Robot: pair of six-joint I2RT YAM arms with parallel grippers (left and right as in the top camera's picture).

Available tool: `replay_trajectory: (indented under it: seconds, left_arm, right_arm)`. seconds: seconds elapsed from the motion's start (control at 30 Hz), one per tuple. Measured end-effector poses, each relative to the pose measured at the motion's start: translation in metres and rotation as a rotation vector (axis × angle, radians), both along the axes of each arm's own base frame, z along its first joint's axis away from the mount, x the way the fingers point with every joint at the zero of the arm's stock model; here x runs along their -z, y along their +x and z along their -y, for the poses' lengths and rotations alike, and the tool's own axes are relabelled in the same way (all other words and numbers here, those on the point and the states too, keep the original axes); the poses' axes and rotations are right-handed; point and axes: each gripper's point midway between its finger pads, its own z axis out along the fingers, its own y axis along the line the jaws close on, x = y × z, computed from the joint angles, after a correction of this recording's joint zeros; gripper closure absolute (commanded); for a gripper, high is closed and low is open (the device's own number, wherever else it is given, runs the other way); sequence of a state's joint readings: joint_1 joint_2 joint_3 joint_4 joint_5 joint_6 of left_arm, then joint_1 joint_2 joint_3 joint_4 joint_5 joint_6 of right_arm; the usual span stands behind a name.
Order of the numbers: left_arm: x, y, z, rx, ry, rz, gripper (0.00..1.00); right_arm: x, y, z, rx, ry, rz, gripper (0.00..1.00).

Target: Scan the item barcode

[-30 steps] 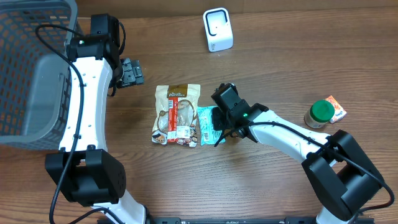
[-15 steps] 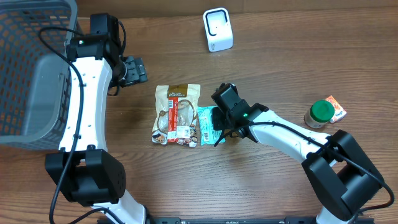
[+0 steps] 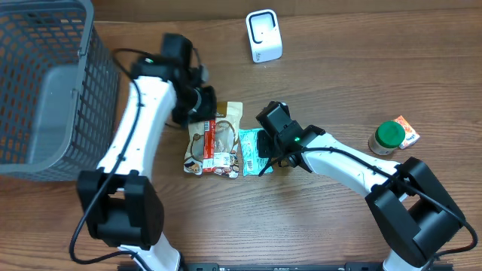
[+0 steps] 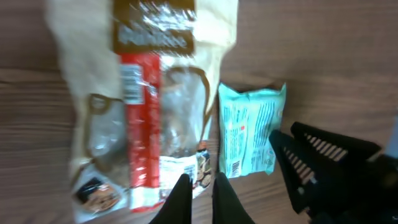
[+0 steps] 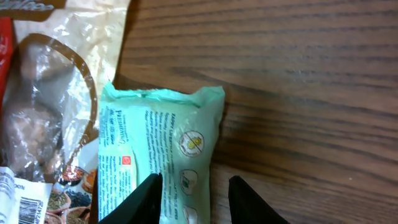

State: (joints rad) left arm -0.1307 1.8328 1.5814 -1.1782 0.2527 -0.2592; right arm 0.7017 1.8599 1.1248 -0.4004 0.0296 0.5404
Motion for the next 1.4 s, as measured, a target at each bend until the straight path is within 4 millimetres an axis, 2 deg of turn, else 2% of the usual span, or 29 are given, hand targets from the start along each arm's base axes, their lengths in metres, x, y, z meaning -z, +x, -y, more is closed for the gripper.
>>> replay_trajectory:
  seconds: [0.1, 0.17, 0.37, 0.47, 0.5, 0.57, 0.73, 0.77, 0.9, 1.0, 1.2, 1.4]
  left_arm:
    - [0.023, -0.012, 0.012, 0.020, -0.003, -0.037, 0.96]
    - [0.035, -0.012, 0.018, 0.018, -0.006, -0.029, 0.96]
    - [0.067, -0.015, 0.039, 0.024, -0.021, 0.004, 0.96]
    - [0.075, -0.021, 0.054, 0.044, -0.026, 0.009, 0.96]
    - [0.076, -0.022, 0.060, 0.053, -0.028, 0.013, 0.96]
    - [0.078, -0.025, 0.072, 0.068, -0.031, 0.020, 0.96]
    - [0.082, -0.029, 0.091, 0.078, 0.010, 0.042, 0.96]
    - [0.084, -0.029, 0.092, 0.074, 0.023, 0.043, 0.96]
    - [0.093, -0.028, 0.088, 0.050, 0.083, 0.045, 0.96]
    - [0.095, -0.024, 0.079, 0.017, 0.122, 0.055, 0.96]
    - [0.098, -0.017, 0.063, -0.045, 0.166, 0.062, 0.96]
    - [0.116, -0.019, 0.062, -0.049, 0.186, 0.023, 0.96]
  right_arm:
    - [0.001, -0.001, 0.001, 0.006, 0.000, -0.005, 0.57]
    - [0.000, 0.000, 0.000, 0.008, 0.002, -0.005, 0.54]
    - [0.001, -0.001, 0.001, 0.010, 0.000, -0.006, 0.54]
    - [0.001, -0.001, 0.003, 0.020, -0.001, -0.015, 0.53]
    - [0.002, -0.002, 0.004, 0.026, -0.002, -0.023, 0.49]
    - [0.004, -0.001, 0.011, 0.050, 0.000, -0.043, 0.47]
    - [0.005, 0.009, 0.029, 0.109, 0.042, -0.096, 0.48]
    - [0.006, 0.011, 0.033, 0.119, 0.050, -0.107, 0.51]
    - [0.006, 0.014, 0.041, 0.133, 0.073, -0.133, 0.53]
    - [0.004, 0.013, 0.035, 0.100, 0.096, -0.132, 0.61]
    - [-0.002, 0.013, 0.020, 0.036, 0.144, -0.115, 0.62]
    - [-0.004, 0.012, 0.014, 0.010, 0.156, -0.109, 0.62]
